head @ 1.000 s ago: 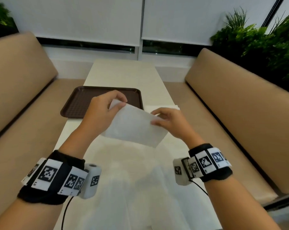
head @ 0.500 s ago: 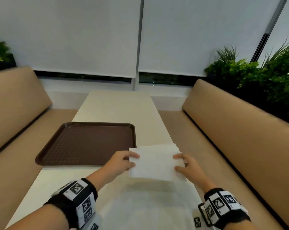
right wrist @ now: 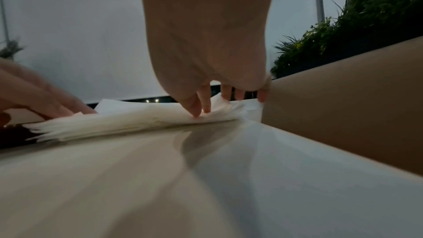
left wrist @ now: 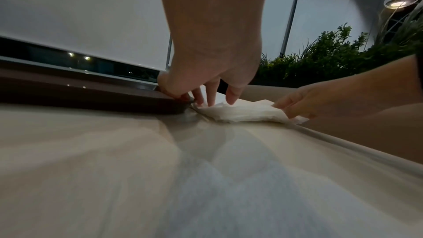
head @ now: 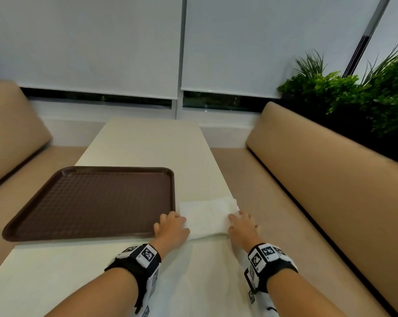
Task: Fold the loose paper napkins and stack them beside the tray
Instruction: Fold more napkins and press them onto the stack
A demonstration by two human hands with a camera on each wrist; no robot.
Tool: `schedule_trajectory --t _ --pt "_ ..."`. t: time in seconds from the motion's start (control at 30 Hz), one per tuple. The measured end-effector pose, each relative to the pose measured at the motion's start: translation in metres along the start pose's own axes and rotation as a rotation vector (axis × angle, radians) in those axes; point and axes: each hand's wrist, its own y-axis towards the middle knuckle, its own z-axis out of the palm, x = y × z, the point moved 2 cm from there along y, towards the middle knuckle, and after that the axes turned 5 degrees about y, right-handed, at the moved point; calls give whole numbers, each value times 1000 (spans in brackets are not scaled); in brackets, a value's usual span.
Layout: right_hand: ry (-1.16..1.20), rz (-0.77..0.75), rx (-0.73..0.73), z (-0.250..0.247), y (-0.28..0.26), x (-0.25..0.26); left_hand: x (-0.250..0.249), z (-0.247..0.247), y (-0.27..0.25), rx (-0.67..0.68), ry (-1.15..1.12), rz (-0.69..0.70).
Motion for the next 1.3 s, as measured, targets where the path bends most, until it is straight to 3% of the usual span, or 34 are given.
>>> schedule_trajectory --t 0.1,0.2,0.27,0.33,0.4,0.47,0.67,0.8,0.9,1.0,1.13,1.3 --pt "24 14 -11 -7 -16 6 -1 -1 -11 -30 42 22" --pt "191 -113 -90 -28 -51 15 0 -22 -35 -102 -82 39" --pt "201 -261 39 -33 -87 18 6 -38 -63 -138 -211 65" --pt "121 -365 271 -28 -127 15 22 -50 -99 -112 -379 139" --pt "51 -380 447 -19 -163 8 45 -56 -146 -66 -528 239" --pt "-7 -342 519 -7 -192 -1 72 -57 -195 -28 -623 272" --pt "-167 -360 362 16 -239 -7 145 -45 -316 -55 -790 176" --pt "-161 -301 325 17 -247 0 187 -24 -361 -127 -832 55" --pt "-181 -306 306 13 -245 3 215 -12 -378 -96 -804 0" --pt "23 -287 268 2 -241 3 229 -11 -389 -92 -813 -53" --pt "204 -341 218 -36 -249 18 227 -23 -390 -135 -817 8" --pt "526 -442 168 -107 -274 49 178 -54 -383 -225 -832 135"
